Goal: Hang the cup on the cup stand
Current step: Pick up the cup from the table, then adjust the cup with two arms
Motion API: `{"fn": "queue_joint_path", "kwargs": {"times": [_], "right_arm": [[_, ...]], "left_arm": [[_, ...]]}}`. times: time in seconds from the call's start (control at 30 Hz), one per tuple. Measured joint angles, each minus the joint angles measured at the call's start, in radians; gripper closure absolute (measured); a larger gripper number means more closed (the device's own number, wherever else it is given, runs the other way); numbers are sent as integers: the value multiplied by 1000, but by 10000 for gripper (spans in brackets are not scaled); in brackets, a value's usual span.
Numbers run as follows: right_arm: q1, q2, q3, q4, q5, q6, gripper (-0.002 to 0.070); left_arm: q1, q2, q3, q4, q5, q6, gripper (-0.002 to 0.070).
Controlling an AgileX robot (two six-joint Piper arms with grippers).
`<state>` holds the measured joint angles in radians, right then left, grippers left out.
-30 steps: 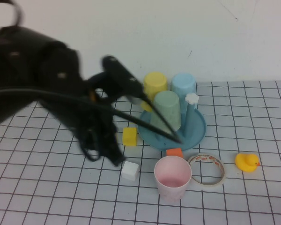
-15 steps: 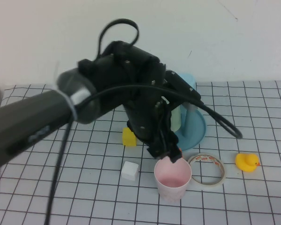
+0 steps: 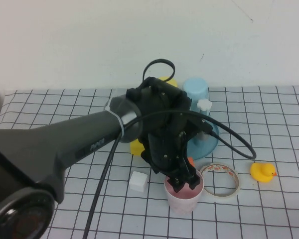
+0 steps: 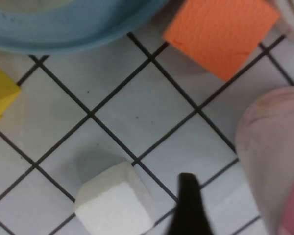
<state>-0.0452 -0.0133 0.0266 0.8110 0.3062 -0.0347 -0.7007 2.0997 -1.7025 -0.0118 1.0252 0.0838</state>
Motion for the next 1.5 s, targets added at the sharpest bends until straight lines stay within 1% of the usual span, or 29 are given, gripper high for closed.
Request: {"fn": "queue_joint_path", "kwargs": {"times": [0.03,0.07,0.1,0.17,0.2,0.23,0.3,0.4,0.57,0.73,0.83,0.97,1.07,1.17,1.23,1.37,1.5], "right_arm": [[0,0,0,0,0,0,678],[0,0,0,0,0,0,678],[0,0,0,0,0,0,678],[0,0,0,0,2,0,678],[0,0,0,0,2,0,678],[0,0,0,0,2,0,678],[0,0,0,0,4,0,678],[0,0,0,0,4,0,678],[0,0,0,2,15,0,678],[0,0,0,7,31,0,678],[0,0,0,7,46,0,678],[0,0,0,24,57,0,678],[0,0,0,85,79,0,678],[0,0,0,184,98,-15,678],[0,0,0,285,110,-47,678],[0,0,0,537,136,-169,678],[0,17,0,777,174,-325,678]], "left_arm": [[2,7,-2,2,0,0,214],[5,14,-2,4,-2,0,263],[9,20,-2,4,-5,0,330],[23,31,-2,1,-6,0,498],[29,34,-2,-3,-6,0,548],[35,35,-2,-14,-6,4,587],[47,36,-6,-52,-6,24,633],[55,34,-6,-82,-6,54,659],[64,-29,-6,-78,-6,112,669],[64,-201,12,-78,-13,213,669],[64,-334,77,-60,-69,232,669],[64,-539,243,-33,-241,217,669],[64,-689,402,-29,-441,200,669],[64,-821,552,-27,-653,198,669],[64,-877,642,-25,-793,197,669],[64,-931,801,-23,-1068,197,669],[64,-933,895,-27,-1251,197,669]]}}
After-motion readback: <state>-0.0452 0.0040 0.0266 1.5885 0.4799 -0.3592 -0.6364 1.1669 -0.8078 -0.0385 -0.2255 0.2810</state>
